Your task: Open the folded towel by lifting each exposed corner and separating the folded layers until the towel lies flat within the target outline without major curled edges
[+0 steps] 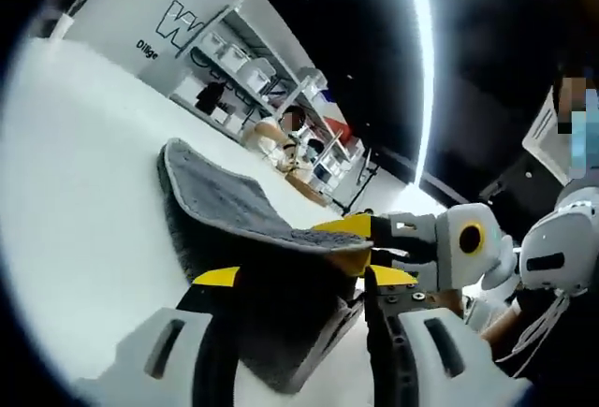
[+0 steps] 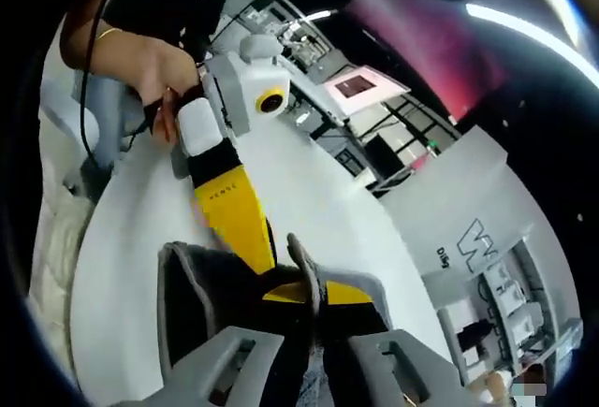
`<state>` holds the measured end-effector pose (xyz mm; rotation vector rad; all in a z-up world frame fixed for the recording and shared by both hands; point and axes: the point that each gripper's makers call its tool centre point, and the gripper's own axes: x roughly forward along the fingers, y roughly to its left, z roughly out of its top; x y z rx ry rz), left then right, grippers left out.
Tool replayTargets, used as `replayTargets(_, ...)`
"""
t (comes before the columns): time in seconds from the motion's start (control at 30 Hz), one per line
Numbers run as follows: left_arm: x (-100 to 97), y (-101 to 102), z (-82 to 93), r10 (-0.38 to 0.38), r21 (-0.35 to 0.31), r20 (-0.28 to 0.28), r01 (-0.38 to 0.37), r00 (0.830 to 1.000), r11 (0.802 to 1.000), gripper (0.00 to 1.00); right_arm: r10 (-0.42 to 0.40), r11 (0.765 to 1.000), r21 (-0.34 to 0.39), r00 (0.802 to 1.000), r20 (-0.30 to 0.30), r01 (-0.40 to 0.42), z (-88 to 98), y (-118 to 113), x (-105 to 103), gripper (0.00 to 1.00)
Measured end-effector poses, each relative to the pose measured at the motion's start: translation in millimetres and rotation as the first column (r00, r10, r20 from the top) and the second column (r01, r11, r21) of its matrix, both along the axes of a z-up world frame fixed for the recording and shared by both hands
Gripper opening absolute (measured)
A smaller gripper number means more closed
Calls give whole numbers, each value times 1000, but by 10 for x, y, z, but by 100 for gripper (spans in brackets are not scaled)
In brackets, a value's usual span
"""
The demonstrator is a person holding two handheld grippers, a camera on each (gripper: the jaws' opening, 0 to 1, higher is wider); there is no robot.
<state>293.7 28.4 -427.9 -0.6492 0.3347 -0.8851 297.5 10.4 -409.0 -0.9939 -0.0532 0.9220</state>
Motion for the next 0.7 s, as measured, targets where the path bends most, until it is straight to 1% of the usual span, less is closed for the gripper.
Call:
replayTargets(0.07,6,-2,34,-8,-23,-4,8,1000,1000,50,0,1000,3,1000,-1,0,3,-4,-2,0)
replayTargets(0.1,0,-18,63,-22,-56,-17,21,1000,998,51,-3,1000,10,1000,2,3,13,-7,-1,0)
replayTargets(0.2,13,-41,81,-37,-99,-50,32,998,995,54,-4,1000,16,1000,6,4,26,-10,-8,0)
replayTargets(0.27,14,-72,118,-60,-110,-25,57,998,992,59,-3,1000,18,1000,11,2,32,-19,-25,0)
replayTargets(0.37,54,-75,151,-72,-143,-47,65,996,988,63,-1,1000,13,1000,27,1,40,-29,-48,0)
replayTargets(0.57,199,-23,132,-63,-138,-70,53,996,989,61,1,1000,11,999,36,-2,35,-42,-86,0)
replayTargets(0.63,222,-13,151,-82,-154,-69,71,994,986,60,4,1000,8,999,35,-4,26,-37,-92,0)
replayTargets(0.7,258,-5,141,-96,-155,-73,84,993,984,58,11,1000,4,999,38,-11,14,-21,-112,0)
